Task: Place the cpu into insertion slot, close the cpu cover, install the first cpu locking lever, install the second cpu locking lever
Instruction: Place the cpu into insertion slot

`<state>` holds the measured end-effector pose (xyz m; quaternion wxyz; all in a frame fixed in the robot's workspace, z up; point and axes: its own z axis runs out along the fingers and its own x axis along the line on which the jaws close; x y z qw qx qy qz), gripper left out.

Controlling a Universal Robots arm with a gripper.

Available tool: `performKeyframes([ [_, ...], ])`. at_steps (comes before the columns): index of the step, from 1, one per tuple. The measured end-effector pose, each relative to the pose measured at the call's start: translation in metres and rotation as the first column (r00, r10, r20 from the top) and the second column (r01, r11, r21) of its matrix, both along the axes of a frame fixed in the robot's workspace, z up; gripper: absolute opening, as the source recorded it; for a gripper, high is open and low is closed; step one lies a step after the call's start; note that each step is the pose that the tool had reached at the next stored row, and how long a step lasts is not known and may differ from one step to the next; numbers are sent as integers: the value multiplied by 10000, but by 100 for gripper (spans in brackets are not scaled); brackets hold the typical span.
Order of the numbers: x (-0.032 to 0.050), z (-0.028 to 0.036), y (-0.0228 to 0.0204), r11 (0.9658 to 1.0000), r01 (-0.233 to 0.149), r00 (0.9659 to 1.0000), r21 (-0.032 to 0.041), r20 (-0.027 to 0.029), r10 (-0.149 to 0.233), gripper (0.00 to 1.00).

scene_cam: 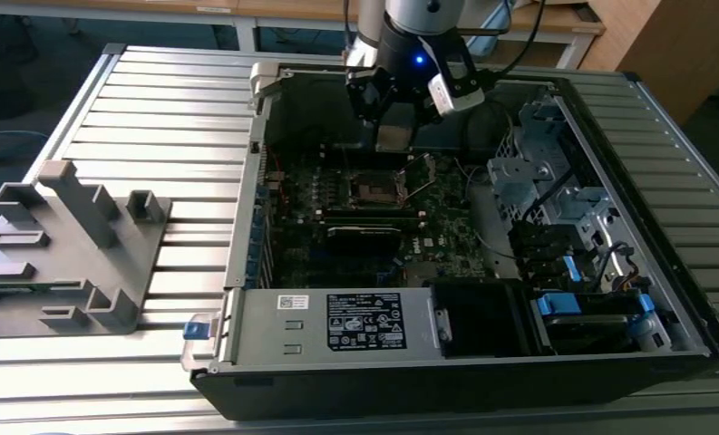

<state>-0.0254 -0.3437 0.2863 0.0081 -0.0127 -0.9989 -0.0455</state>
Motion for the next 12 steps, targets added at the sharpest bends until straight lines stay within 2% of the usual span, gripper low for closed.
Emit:
performKeyframes([
  [6,0,-60,0,10000,-1,10000,-2,-1,1,54],
  [12,0,-68,0,10000,0,10000,0,1,0,54],
])
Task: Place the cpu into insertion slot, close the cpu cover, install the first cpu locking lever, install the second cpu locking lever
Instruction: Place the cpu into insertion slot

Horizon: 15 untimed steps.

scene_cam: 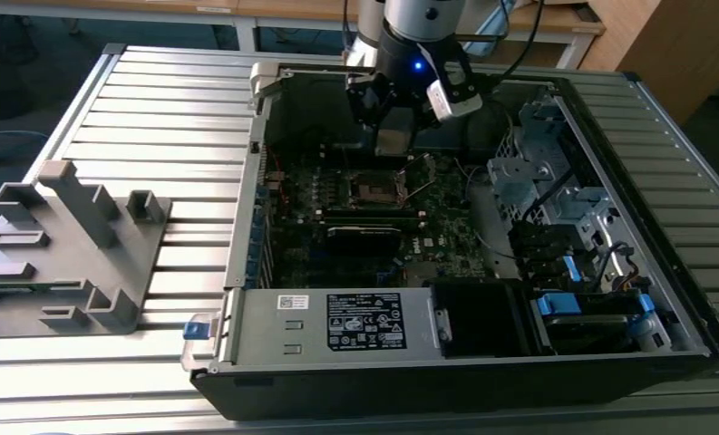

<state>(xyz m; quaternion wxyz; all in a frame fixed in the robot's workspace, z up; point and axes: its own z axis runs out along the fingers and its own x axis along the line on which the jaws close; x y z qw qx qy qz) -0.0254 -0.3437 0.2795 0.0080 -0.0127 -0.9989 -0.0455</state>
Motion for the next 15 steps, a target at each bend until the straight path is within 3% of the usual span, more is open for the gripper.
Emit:
performKeyframes([
  [15,0,-113,-1,10000,0,10000,-3,4,0,54],
])
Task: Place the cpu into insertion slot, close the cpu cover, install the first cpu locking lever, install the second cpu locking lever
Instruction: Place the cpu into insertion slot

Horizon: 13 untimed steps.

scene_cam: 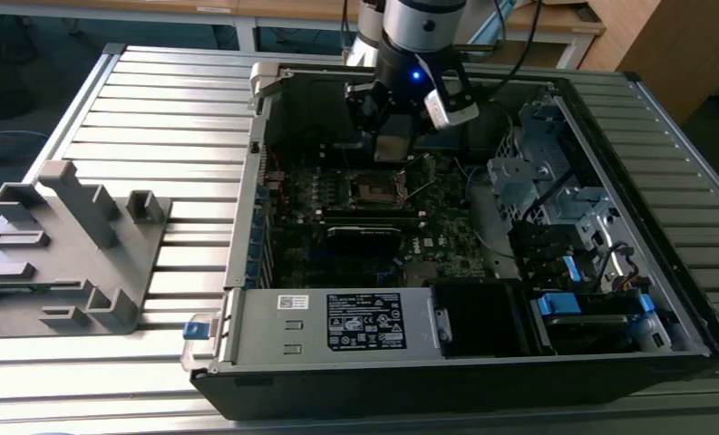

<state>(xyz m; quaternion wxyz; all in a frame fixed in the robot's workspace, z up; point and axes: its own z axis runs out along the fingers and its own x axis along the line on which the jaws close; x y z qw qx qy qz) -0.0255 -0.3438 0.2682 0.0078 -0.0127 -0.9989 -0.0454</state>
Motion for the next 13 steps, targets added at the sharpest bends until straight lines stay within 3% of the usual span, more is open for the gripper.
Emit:
performKeyframes([
  [13,-28,-173,-1,10000,-6,10000,0,5,6,54],
])
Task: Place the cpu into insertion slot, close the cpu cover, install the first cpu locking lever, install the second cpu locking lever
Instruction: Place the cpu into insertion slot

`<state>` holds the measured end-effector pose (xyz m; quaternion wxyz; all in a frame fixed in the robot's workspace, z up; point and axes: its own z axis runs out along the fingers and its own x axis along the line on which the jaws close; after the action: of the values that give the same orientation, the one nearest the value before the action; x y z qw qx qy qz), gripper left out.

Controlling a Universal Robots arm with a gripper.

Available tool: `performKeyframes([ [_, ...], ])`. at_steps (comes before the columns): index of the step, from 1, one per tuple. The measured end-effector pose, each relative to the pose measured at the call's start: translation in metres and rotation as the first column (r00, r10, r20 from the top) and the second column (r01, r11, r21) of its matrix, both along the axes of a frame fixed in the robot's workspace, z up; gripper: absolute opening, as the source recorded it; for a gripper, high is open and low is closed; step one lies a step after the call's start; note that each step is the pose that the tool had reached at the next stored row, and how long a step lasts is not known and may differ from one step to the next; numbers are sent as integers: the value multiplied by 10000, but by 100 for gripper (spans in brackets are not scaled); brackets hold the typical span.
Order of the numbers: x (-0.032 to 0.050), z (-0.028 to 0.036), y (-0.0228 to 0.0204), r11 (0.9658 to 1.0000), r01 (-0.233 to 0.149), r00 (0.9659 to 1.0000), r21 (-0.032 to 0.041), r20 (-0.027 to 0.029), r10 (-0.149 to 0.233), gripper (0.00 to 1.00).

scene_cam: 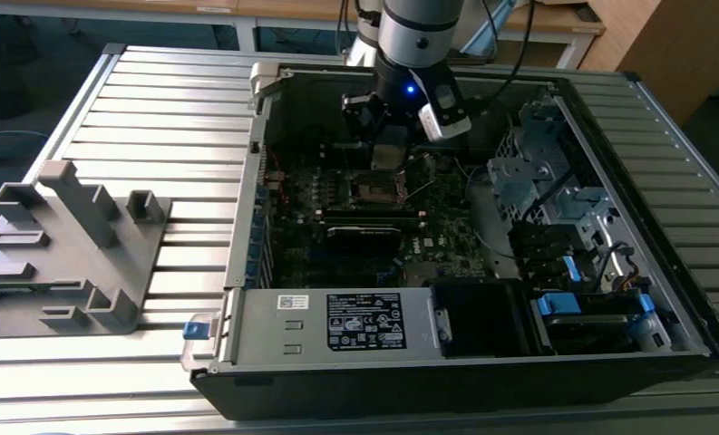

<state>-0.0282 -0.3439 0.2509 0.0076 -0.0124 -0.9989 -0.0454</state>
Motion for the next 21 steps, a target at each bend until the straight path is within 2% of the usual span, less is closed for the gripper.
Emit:
performKeyframes([
  [9,-3,-125,-26,10000,-61,10000,1,1,61,54],
  [21,-73,-216,-38,9999,-151,9999,1,2,151,54],
])
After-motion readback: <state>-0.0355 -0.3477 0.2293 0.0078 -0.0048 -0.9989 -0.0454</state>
